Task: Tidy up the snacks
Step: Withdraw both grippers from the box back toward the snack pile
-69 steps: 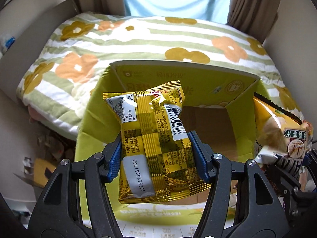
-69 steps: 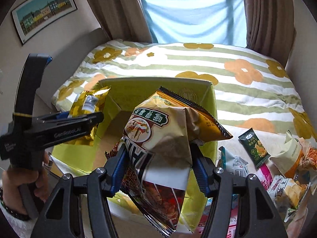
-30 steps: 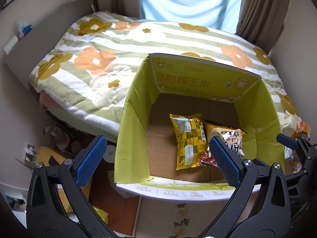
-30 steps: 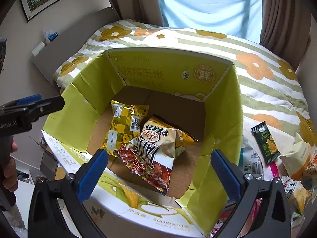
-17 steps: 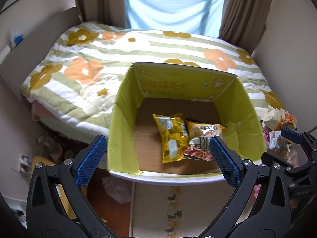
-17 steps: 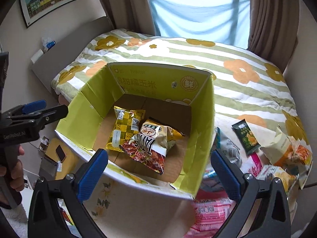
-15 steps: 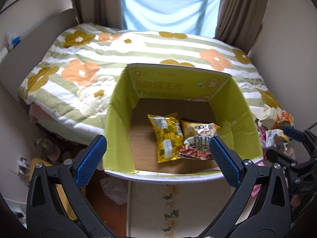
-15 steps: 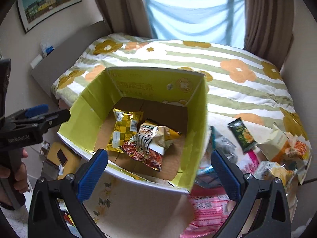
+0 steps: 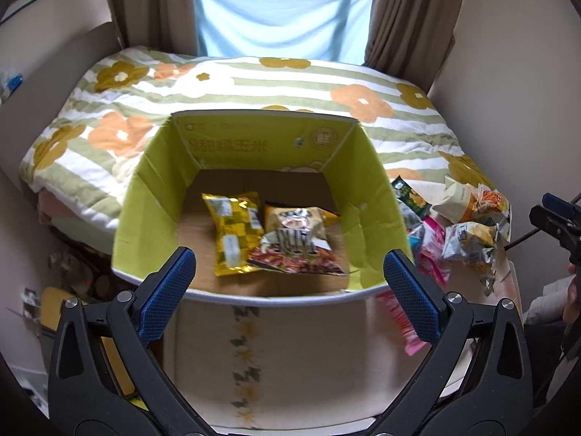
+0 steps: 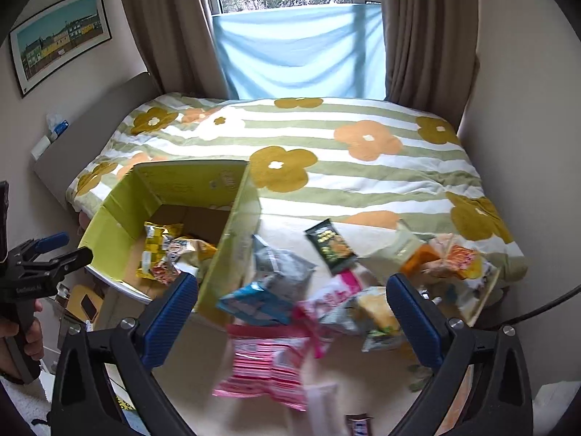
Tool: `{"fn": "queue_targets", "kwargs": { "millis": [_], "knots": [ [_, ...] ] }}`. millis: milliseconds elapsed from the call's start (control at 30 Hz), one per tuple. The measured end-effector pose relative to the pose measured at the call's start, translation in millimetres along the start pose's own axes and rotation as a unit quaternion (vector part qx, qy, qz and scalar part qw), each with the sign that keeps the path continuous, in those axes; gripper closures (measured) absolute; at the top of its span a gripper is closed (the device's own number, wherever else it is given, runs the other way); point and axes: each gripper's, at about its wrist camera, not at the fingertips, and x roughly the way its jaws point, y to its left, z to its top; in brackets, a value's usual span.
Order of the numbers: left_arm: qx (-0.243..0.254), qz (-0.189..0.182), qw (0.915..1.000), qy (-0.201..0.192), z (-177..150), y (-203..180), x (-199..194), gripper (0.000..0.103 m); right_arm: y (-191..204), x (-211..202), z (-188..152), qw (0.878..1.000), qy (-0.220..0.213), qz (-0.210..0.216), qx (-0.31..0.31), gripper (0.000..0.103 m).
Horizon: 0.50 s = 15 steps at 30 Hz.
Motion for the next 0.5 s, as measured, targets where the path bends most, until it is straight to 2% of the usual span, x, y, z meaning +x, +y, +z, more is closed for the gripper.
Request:
{"fn": "queue_targets", "kwargs": {
  "millis": [267,500],
  "knots": [
    [-0.030,0.029,0.9990,0.016,-26.9,-67.1,4.2,0.000,-57.6,2.9,-16.2,0.999,0.024,0.019,-0.041,0.000],
    [-0.072,0.053,0.9951,0.042,-49.1,-109.6,21.2,0.000,-90.0,28.2,-26.0,0.994,0.055,0.047,-0.082,0.000]
  ]
}}
